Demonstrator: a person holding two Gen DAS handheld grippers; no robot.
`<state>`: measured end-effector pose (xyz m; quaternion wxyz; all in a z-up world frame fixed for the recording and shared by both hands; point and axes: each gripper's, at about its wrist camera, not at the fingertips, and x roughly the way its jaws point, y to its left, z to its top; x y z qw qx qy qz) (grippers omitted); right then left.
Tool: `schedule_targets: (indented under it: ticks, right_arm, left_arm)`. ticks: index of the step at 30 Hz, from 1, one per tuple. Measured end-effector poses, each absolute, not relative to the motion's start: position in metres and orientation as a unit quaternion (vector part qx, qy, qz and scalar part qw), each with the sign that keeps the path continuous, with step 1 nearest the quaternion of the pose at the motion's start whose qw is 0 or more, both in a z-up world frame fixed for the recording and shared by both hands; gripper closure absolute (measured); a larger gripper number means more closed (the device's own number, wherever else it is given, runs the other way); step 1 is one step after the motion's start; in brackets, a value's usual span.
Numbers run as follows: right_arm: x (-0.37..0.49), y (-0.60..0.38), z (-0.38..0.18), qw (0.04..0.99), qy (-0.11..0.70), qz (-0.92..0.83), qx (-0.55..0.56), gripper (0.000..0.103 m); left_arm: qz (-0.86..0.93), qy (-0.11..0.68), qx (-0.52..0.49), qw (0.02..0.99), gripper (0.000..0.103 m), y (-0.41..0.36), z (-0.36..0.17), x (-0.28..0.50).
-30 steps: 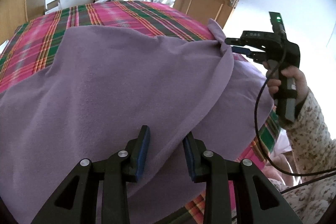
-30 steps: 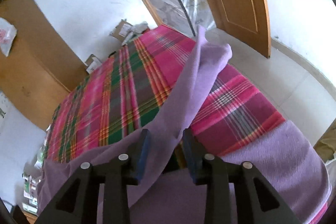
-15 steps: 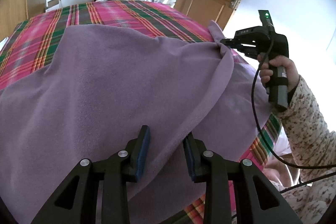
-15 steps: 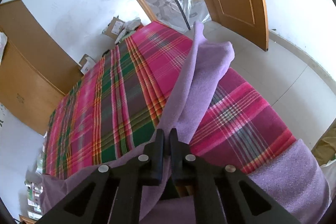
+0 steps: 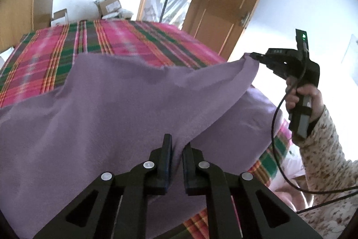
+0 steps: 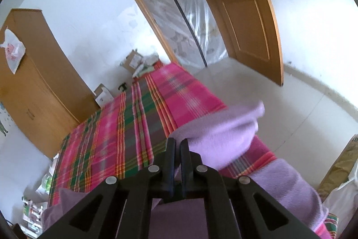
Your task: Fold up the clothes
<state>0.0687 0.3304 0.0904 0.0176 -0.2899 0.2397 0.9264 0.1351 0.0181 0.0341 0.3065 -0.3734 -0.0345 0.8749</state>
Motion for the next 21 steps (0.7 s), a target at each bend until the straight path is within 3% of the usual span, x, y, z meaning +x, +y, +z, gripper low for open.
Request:
schedule_targets:
  ticks: [9,21]
  right_arm:
    - [0.112,0.336,0.105,0.038,0.216,0.942,-0.255,0.099]
    - [0.156,0.346,0.068,0.07,0.203,0.936,-0.279,0.099]
  left_arm:
    - [0.869,-0.006,-0.367,0.332,0.095,0.028,0.04,0.151]
    - [0.858,0.034,-0.398,0.324,0.095,0.036,0.018,0.163]
